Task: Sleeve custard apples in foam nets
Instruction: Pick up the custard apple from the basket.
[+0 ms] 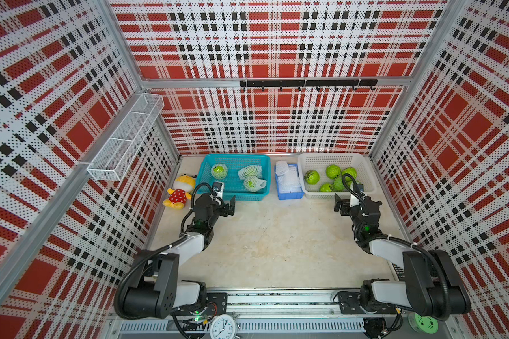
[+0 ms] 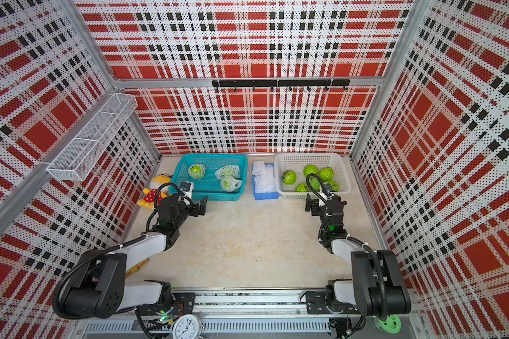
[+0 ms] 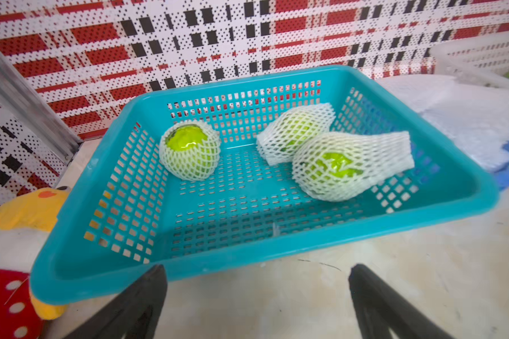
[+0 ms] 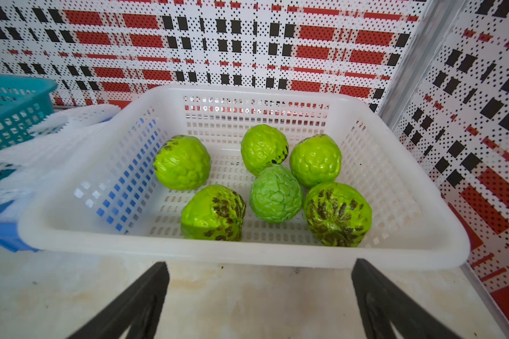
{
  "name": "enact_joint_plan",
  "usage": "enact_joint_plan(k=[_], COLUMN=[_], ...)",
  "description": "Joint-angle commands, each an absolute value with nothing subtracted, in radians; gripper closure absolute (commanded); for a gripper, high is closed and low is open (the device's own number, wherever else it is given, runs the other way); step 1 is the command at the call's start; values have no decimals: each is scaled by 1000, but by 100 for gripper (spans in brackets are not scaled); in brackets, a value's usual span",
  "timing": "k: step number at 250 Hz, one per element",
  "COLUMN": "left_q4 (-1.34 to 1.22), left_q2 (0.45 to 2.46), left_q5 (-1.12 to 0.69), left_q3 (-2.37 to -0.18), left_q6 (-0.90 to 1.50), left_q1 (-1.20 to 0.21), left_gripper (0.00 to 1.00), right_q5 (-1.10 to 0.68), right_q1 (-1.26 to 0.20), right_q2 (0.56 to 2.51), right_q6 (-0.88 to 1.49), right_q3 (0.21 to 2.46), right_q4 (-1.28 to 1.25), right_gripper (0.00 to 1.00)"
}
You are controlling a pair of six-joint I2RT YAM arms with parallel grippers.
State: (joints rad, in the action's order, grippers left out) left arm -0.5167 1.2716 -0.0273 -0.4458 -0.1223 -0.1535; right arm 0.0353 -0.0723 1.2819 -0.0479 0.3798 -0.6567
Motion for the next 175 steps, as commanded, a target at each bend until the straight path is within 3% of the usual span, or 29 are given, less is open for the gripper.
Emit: enact_joint_plan(k=[1,48,89,122,147,157,175], left_q4=[-402,-273,-63,91,96,96,101], left_q2=[1168,1008,916,895,877,870,863], left_q5=[64,112,46,-75,5,64,-30], left_q3=[-406,-405,-595,-837,-954,-976,-1000], left_q6=[-120,-85,-88,-151,-46,38,52], left_q1=[-188,-205,-179,-147,-143,-139,-112], left_gripper=[0,1,0,1,1,1,1], right_q5=[48,28,5,125,-203,-249,-310], right_q1=[-89,-97,-97,-89,-17,-9,7], right_q2=[1209,1041,917,957,999,1009,1047], right_q6=[-27,-31,-3,357,428,474,495], right_q3=[399,437,658,915,1022,1022,1041], right_q4=[-550,-343,16,320,313,258,216], right_gripper=[0,0,0,0,0,0,0])
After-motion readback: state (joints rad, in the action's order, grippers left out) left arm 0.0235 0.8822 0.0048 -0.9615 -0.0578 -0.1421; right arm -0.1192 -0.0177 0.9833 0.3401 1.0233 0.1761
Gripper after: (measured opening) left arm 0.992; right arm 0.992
